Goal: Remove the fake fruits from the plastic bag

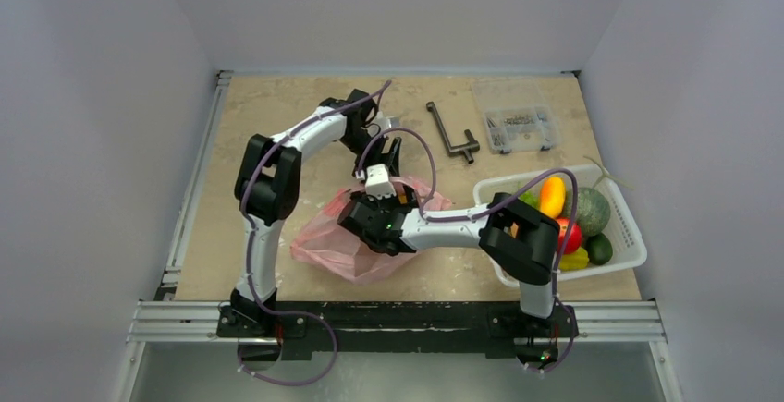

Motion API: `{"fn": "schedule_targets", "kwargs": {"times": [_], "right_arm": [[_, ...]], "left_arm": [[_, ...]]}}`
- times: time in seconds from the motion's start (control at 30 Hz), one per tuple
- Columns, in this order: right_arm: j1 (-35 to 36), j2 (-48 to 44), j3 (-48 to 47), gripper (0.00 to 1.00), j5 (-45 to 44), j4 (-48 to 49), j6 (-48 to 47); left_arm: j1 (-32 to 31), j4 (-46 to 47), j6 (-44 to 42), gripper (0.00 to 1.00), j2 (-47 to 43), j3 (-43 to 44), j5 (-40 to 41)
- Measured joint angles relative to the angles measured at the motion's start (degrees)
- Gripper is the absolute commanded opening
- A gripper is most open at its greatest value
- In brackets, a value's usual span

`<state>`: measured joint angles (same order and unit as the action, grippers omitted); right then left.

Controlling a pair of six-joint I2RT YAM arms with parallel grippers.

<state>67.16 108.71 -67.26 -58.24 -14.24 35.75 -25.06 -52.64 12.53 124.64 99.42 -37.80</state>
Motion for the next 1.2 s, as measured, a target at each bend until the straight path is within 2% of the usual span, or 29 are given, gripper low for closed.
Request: {"fn": "schedule_targets", "kwargs": {"times": [0.17, 0.33, 0.43, 0.63, 0.7, 0.8, 1.07, 1.2], "right_arm": [[-0.8, 0.0, 0.4, 0.99, -2.2, -0.4, -1.4], [-2.0, 1.1, 2.1, 0.99, -2.8, 6.4, -6.9], [-2.7, 4.0, 1.9, 0.94, -3.7, 11.0, -10.3], [-3.1, 8.1, 1.7, 0.64, -5.1, 17.6, -15.9], [-3.1, 8.2, 1.8, 0.48, -5.1, 19.1, -17.2], [-3.2, 8.2, 1.8, 0.32, -4.9, 21.3, -18.9], [-3.4, 8.1, 1.0, 0.11, -2.4, 27.9, -23.9], [-3.5, 8.2, -2.3, 0.08, 0.8, 29.9, -27.2]], "left_arm": [[-0.7, -1.0, -0.4, 0.76, 0.3, 0.1, 0.0], [-1.0, -1.4, -1.2, 0.76, 0.4, 0.1, -0.1], [-1.3, -1.6, -1.7, 0.76, 0.4, 0.1, -0.1], [-2.1, -2.1, -2.3, 0.79, 0.4, 0.1, 0.2], [-2.0, -2.4, -2.6, 0.80, 0.4, 0.2, 0.9], [-1.8, -3.1, -2.7, 0.84, 0.1, 0.7, 2.9], [0.7, -5.4, -2.8, 0.90, -8.5, 1.1, 15.0], [4.0, -4.7, -2.8, 0.92, -16.1, 0.8, 22.6]]}}
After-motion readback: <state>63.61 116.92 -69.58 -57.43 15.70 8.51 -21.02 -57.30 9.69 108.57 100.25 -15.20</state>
